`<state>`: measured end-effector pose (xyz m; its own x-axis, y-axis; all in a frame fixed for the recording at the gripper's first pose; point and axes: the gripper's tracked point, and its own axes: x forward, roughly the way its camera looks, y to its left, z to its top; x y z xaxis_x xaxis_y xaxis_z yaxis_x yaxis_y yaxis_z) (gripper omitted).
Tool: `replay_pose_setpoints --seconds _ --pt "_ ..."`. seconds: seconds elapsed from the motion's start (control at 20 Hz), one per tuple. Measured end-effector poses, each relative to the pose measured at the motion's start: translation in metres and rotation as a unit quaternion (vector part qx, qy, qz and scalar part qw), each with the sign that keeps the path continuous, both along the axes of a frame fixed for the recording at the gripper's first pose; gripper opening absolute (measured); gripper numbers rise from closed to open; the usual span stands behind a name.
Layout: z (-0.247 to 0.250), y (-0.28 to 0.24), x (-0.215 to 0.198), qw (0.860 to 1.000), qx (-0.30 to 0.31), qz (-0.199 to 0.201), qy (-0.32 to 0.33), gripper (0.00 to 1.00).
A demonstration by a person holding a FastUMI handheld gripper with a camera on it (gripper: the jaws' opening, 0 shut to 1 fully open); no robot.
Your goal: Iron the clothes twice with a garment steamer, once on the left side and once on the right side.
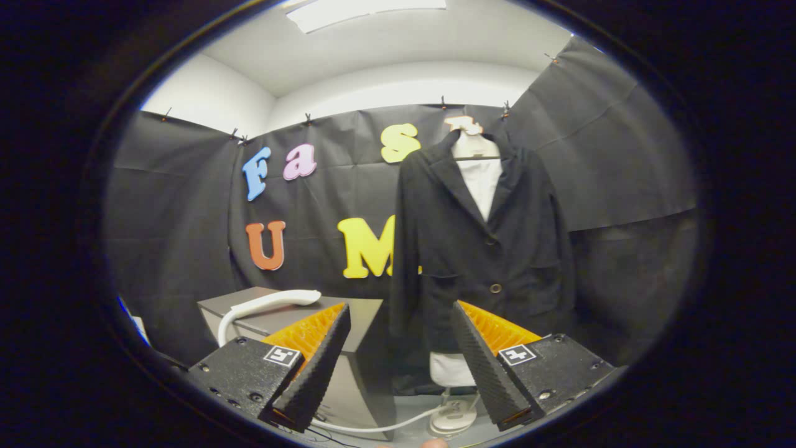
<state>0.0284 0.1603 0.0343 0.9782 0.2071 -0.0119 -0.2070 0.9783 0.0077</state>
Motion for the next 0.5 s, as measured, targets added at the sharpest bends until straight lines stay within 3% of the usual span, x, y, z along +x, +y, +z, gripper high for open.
replay_pose_setpoints --seconds 0.15,0.35,0.5 --pt "-0.032 0.058 0.008 0.997 -0.024 0.012 0.079 1.0" --pt "-0.057 0.136 0.023 0.979 0.015 0.062 0.192 1.0" --pt "-0.059 0.18 0.044 0.968 0.026 0.086 0.235 1.0"
